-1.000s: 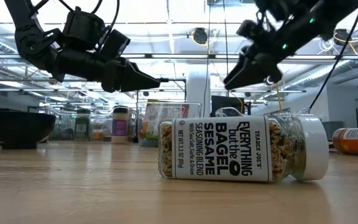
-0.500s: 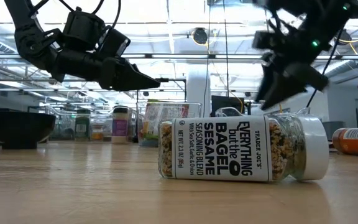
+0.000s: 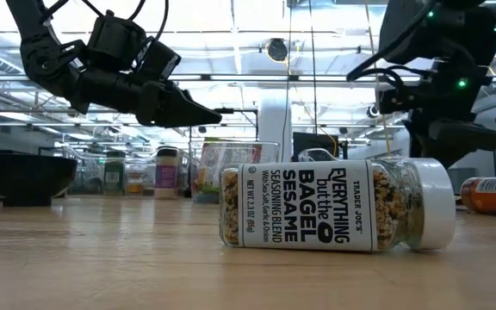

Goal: Pick & Place Food Item
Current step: Put the orange seasoning pack into the left transparent bin

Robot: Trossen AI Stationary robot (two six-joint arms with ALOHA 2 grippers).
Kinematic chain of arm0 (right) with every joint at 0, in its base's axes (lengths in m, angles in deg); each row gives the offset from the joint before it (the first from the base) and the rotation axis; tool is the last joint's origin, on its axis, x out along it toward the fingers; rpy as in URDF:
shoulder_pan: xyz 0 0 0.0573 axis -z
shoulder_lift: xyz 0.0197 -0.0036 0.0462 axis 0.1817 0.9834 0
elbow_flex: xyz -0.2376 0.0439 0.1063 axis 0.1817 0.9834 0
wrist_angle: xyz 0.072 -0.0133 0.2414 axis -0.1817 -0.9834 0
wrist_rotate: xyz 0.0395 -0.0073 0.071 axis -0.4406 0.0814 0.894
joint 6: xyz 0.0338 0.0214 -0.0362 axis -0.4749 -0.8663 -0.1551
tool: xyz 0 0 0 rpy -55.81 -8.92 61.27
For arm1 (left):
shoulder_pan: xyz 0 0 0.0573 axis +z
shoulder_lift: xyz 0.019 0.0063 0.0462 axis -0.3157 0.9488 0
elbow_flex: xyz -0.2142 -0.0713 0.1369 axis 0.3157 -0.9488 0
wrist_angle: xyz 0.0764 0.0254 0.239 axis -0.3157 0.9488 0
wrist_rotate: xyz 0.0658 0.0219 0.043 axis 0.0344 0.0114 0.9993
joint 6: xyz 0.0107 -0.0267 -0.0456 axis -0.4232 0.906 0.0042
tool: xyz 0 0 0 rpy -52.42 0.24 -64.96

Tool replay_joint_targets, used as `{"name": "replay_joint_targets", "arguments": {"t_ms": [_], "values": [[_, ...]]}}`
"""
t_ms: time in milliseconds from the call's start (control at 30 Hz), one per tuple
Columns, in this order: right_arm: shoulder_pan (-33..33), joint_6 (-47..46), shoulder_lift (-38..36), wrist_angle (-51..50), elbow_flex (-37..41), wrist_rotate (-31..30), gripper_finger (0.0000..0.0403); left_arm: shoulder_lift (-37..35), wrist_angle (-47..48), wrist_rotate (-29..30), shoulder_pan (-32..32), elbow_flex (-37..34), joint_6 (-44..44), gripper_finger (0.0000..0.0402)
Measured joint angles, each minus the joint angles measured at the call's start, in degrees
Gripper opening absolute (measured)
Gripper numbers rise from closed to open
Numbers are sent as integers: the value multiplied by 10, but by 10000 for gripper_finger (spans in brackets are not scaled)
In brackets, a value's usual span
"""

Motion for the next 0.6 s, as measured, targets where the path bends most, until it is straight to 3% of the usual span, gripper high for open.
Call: {"name": "replay_joint_targets", "arguments": {"t_ms": [267, 600], "values": [[18, 11, 5, -9, 0, 27, 208, 0, 0, 0, 0, 0, 0, 186], [51, 26, 77, -20, 1, 29, 208, 0, 4, 2, 0, 0, -1, 186]]}}
